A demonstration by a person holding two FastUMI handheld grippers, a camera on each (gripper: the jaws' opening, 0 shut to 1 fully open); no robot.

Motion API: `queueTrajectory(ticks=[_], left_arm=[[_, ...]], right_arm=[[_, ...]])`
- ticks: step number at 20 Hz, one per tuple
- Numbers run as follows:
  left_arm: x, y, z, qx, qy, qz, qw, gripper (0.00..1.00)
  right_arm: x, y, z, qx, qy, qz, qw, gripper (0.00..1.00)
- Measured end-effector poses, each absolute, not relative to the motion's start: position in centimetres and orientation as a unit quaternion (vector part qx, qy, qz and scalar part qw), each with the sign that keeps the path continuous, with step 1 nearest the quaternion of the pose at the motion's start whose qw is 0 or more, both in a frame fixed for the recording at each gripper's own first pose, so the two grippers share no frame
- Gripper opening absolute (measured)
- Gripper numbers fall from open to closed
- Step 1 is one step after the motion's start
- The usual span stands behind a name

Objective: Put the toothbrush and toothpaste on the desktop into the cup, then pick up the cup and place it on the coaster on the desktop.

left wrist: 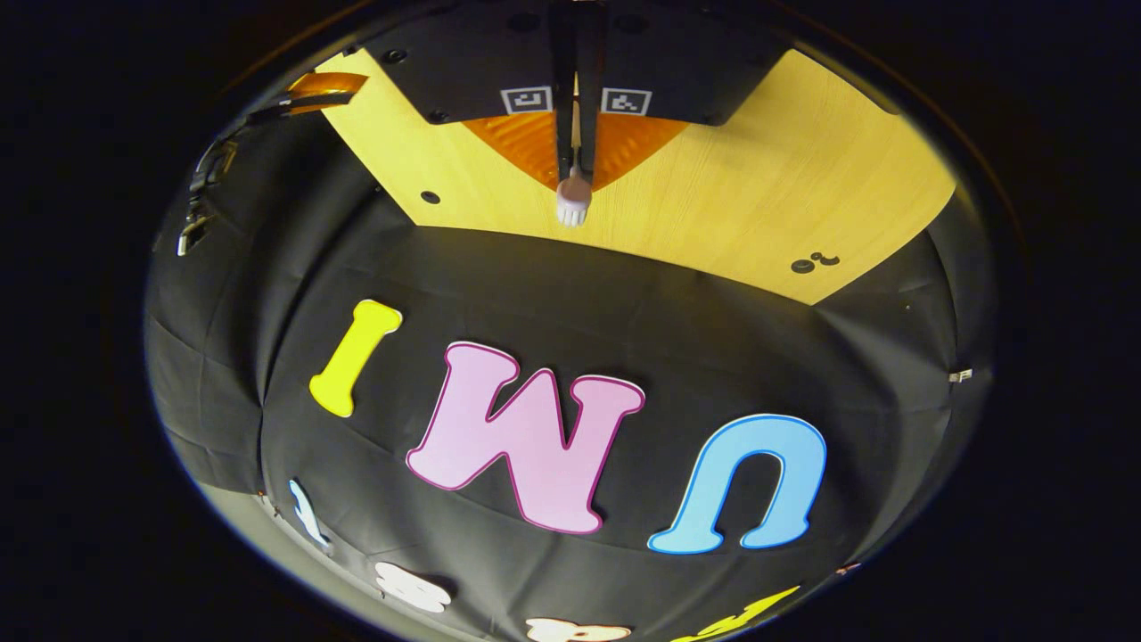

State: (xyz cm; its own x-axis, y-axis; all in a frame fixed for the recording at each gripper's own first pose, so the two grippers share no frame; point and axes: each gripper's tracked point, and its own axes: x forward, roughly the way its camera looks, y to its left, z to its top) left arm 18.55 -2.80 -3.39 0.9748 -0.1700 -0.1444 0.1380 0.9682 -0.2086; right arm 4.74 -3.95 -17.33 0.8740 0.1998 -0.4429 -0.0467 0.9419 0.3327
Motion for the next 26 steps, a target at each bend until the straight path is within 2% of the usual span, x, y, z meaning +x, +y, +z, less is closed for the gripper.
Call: queueTrajectory(ticks=[7,17,20,21,22,24,25,26], left_arm=[[21.5,-2.7,-7.2,-0.065,0.109,-0.067,0.990,0.06],[22.2,-3.4,-12.7,-0.059,0.173,-0.079,0.980,0.06],[22.0,-3.7,-13.7,-0.067,0.188,-0.085,0.976,0.09],[22.0,-3.8,-14.0,-0.068,0.192,-0.085,0.975,0.04],[22.0,-3.9,-14.3,-0.068,0.194,-0.087,0.975,0.20],[21.7,-3.9,-14.6,-0.064,0.200,-0.087,0.974,0.28],[21.3,-3.9,-14.7,-0.060,0.203,-0.089,0.973,0.41],[20.9,-3.9,-14.7,-0.053,0.206,-0.092,0.973,0.35]], right_arm=[[3.5,-7.1,-17.3,0.178,0.246,0.016,0.953,0.57],[2.8,-8.0,-17.2,0.182,0.250,0.000,0.951,0.57],[2.6,-8.3,-17.2,0.182,0.253,-0.002,0.950,0.57],[2.4,-8.4,-17.2,0.183,0.253,-0.003,0.950,0.57],[2.3,-8.5,-17.1,0.183,0.253,-0.004,0.950,0.57],[2.2,-8.7,-17.1,0.186,0.253,-0.004,0.949,0.58],[2.1,-8.8,-17.1,0.187,0.254,-0.005,0.949,0.57],[2.1,-8.9,-17.0,0.188,0.253,-0.006,0.949,0.57]])
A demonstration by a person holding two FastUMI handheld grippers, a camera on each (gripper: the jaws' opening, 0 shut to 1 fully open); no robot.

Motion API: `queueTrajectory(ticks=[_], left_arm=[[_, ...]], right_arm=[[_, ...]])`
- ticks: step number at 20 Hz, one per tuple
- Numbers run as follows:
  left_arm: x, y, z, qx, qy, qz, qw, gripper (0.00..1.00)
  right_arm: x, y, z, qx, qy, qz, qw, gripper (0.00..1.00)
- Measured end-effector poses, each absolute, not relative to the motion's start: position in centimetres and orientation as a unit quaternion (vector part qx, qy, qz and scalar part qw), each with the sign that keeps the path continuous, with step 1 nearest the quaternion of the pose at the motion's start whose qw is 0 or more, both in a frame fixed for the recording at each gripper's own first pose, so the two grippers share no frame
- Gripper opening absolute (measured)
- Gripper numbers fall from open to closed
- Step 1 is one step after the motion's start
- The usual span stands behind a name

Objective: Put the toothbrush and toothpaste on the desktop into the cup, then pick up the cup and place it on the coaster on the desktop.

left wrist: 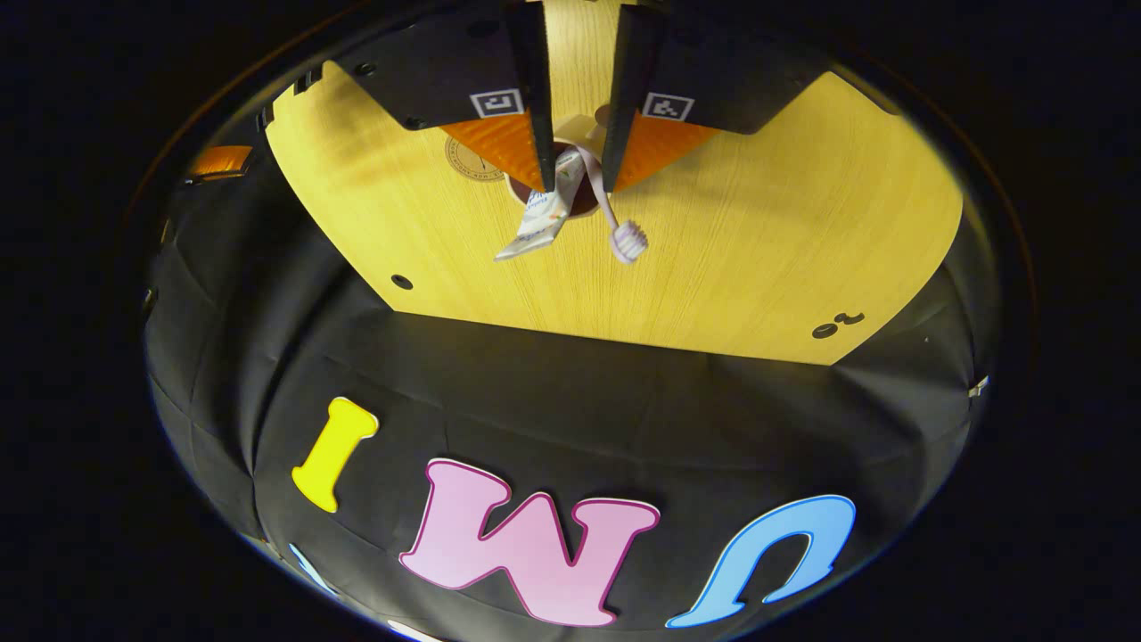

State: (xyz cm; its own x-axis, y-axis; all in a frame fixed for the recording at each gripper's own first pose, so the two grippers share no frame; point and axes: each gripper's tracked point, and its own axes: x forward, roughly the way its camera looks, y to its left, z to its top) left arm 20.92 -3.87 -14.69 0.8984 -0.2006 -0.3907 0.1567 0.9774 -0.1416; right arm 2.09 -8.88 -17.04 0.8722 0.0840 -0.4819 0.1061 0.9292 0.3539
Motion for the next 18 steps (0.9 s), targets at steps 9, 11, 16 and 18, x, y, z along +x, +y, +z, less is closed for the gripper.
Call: queueTrajectory(ticks=[9,11,16,18], left_arm=[[16.2,-2.5,-16.2,-0.008,0.293,-0.149,0.944,0.64],[16.1,-2.0,-17.4,0.009,0.320,-0.159,0.934,0.67],[16.6,-1.4,-21.4,0.070,0.388,-0.183,0.901,0.62],[17.5,-0.8,-22.3,0.101,0.399,-0.183,0.893,0.62]], right_arm=[[0.9,-9.7,-17.5,0.199,0.252,-0.007,0.947,0.58],[0.5,-9.9,-18.0,0.204,0.256,-0.008,0.945,0.58],[-1.3,-11.0,-18.9,0.209,0.267,-0.011,0.941,0.58],[-1.5,-11.4,-19.6,0.211,0.274,-0.014,0.938,0.58]])
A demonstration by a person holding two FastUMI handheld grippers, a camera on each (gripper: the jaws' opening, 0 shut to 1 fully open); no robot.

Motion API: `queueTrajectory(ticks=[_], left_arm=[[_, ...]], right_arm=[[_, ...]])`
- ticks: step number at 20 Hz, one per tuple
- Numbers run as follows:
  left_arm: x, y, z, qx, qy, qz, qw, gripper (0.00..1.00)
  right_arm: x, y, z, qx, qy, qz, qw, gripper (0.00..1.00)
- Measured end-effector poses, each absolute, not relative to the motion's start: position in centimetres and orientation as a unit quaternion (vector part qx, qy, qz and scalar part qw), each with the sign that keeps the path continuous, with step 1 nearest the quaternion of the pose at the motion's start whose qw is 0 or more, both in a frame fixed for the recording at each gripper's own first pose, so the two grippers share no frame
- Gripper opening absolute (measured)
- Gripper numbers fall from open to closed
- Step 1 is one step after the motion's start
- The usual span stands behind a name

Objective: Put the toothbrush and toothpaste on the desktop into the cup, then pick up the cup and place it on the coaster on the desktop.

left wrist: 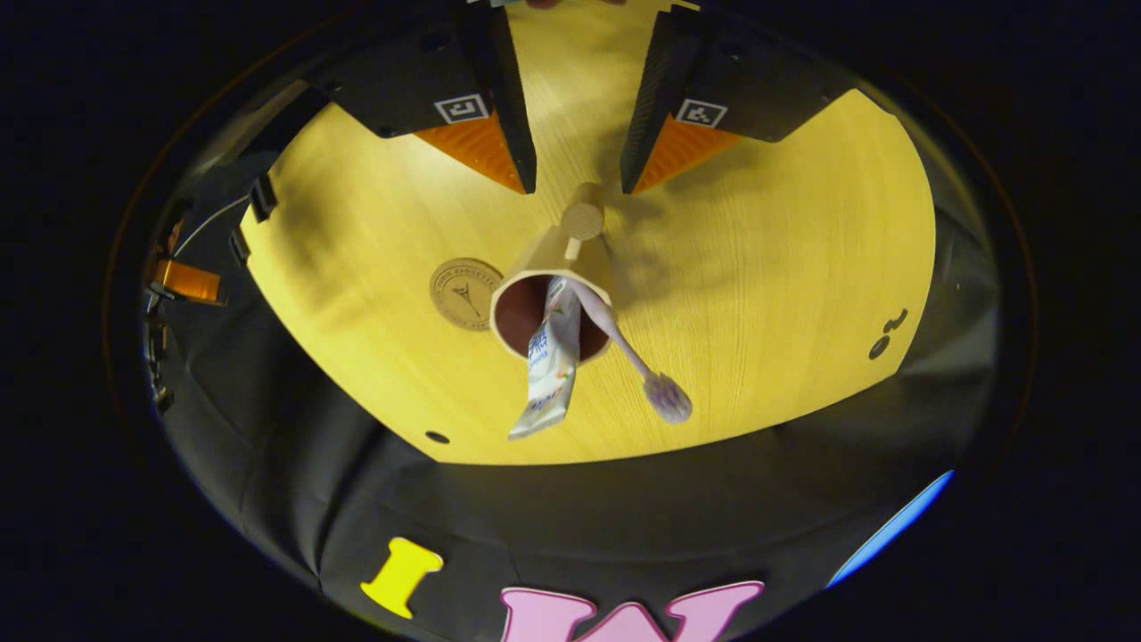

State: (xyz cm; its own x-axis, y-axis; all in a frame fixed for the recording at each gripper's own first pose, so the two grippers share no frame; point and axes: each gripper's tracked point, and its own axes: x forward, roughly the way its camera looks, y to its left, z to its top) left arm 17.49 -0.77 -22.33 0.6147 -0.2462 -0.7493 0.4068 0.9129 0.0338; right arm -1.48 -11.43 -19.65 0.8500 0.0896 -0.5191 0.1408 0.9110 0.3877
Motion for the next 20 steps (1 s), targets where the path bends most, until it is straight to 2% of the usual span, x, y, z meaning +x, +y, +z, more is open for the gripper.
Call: queueTrajectory(ticks=[10,11,12,13,14,19,20], left_arm=[[21.9,-0.7,-25.4,0.207,0.434,-0.195,0.855,0.62],[22.1,-0.8,-25.8,0.215,0.441,-0.196,0.849,0.60],[22.3,-1.1,-26.1,0.219,0.447,-0.199,0.844,0.62],[22.5,-1.3,-26.4,0.224,0.453,-0.200,0.840,0.60],[22.7,-1.4,-26.8,0.225,0.459,-0.201,0.835,0.65],[23.1,-2.3,-27.8,0.202,0.498,-0.209,0.817,0.61],[23.0,-2.4,-27.8,0.195,0.502,-0.210,0.816,0.57]], right_arm=[[-2.8,-13.3,-21.9,0.223,0.294,-0.022,0.929,0.58],[-2.8,-13.6,-22.1,0.222,0.296,-0.024,0.929,0.57],[-2.9,-13.7,-22.4,0.223,0.299,-0.025,0.928,0.57],[-3.0,-13.9,-22.6,0.226,0.301,-0.026,0.926,0.57],[-3.0,-14.0,-22.8,0.228,0.303,-0.027,0.925,0.57],[-2.4,-14.7,-23.3,0.234,0.309,-0.034,0.921,0.58],[-2.2,-14.7,-23.3,0.236,0.309,-0.033,0.921,0.57]])
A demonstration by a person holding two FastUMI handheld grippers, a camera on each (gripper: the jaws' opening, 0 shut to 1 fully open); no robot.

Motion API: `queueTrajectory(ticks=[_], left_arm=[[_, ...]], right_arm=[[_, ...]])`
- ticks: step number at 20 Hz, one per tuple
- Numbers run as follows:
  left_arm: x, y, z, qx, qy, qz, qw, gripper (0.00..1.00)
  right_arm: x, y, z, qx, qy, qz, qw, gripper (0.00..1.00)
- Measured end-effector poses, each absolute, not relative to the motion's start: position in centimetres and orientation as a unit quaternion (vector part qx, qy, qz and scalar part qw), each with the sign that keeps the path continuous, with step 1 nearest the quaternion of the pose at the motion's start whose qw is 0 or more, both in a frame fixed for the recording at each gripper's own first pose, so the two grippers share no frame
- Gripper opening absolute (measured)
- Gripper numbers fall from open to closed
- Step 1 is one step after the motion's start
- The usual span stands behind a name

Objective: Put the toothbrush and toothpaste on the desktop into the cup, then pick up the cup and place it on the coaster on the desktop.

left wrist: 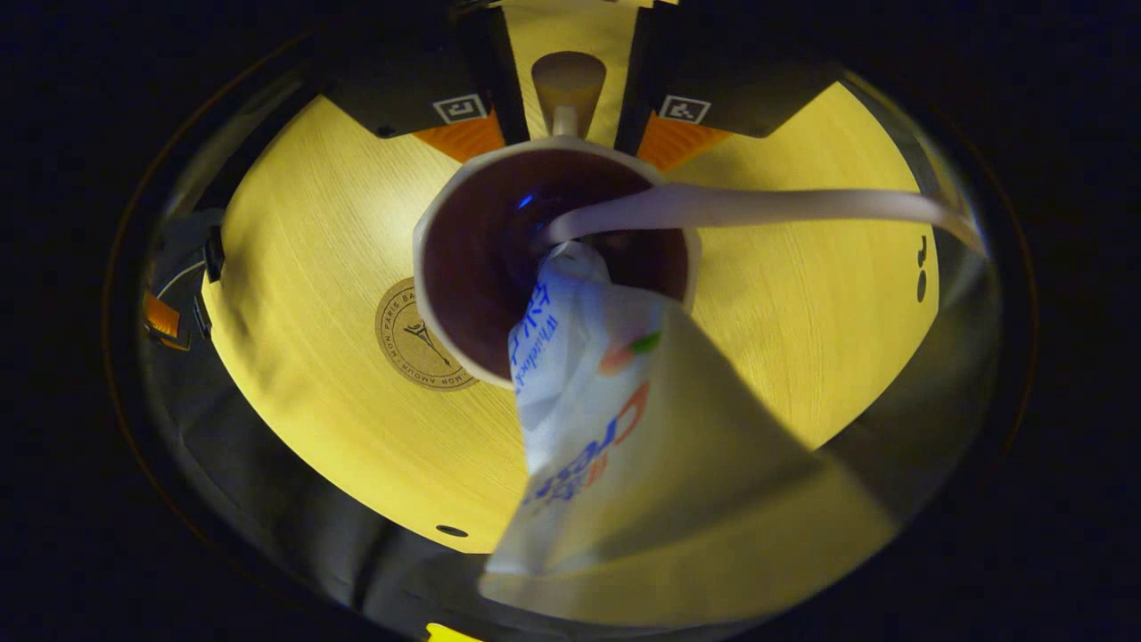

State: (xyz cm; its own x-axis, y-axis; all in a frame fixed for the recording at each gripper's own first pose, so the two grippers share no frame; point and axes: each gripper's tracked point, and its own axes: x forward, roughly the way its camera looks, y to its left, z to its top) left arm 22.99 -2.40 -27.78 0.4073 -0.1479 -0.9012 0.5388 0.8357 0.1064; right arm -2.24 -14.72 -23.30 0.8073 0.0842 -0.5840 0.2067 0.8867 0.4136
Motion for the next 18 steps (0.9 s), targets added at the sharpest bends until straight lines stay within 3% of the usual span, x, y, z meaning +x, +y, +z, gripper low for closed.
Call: queueTrajectory(ticks=[3,4,6,10,11,12,13,15,16,18], left_arm=[[23.1,-2.0,-27.7,0.182,0.516,-0.201,0.813,0.42],[23.1,-2.0,-27.6,0.180,0.518,-0.201,0.812,0.30],[23.0,-2.1,-27.6,0.180,0.517,-0.203,0.812,0.39],[22.7,-2.5,-27.5,0.176,0.508,-0.210,0.816,0.28],[22.8,-2.5,-27.3,0.176,0.504,-0.211,0.819,0.37],[22.8,-2.7,-27.0,0.176,0.500,-0.211,0.821,0.33],[22.8,-2.8,-26.8,0.176,0.497,-0.212,0.823,0.37],[22.6,-3.1,-26.5,0.183,0.494,-0.215,0.823,0.37],[22.5,-3.4,-26.3,0.186,0.492,-0.217,0.822,0.28],[22.3,-4.3,-26.1,0.192,0.488,-0.223,0.822,0.33]], right_arm=[[-2.1,-14.5,-23.5,0.235,0.313,-0.032,0.920,0.58],[-2.1,-14.4,-23.5,0.234,0.314,-0.030,0.920,0.58],[-2.0,-14.2,-23.6,0.234,0.316,-0.027,0.919,0.58],[-2.1,-14.3,-23.6,0.233,0.317,-0.028,0.919,0.58],[-2.0,-14.4,-23.6,0.234,0.317,-0.029,0.919,0.58],[-2.1,-14.4,-23.6,0.235,0.316,-0.030,0.919,0.58],[-2.1,-14.5,-23.6,0.235,0.317,-0.030,0.918,0.58],[-2.1,-14.5,-23.5,0.236,0.315,-0.030,0.919,0.57],[-2.2,-14.5,-23.4,0.236,0.314,-0.030,0.919,0.58],[-2.4,-14.7,-23.5,0.237,0.313,-0.030,0.919,0.58]])
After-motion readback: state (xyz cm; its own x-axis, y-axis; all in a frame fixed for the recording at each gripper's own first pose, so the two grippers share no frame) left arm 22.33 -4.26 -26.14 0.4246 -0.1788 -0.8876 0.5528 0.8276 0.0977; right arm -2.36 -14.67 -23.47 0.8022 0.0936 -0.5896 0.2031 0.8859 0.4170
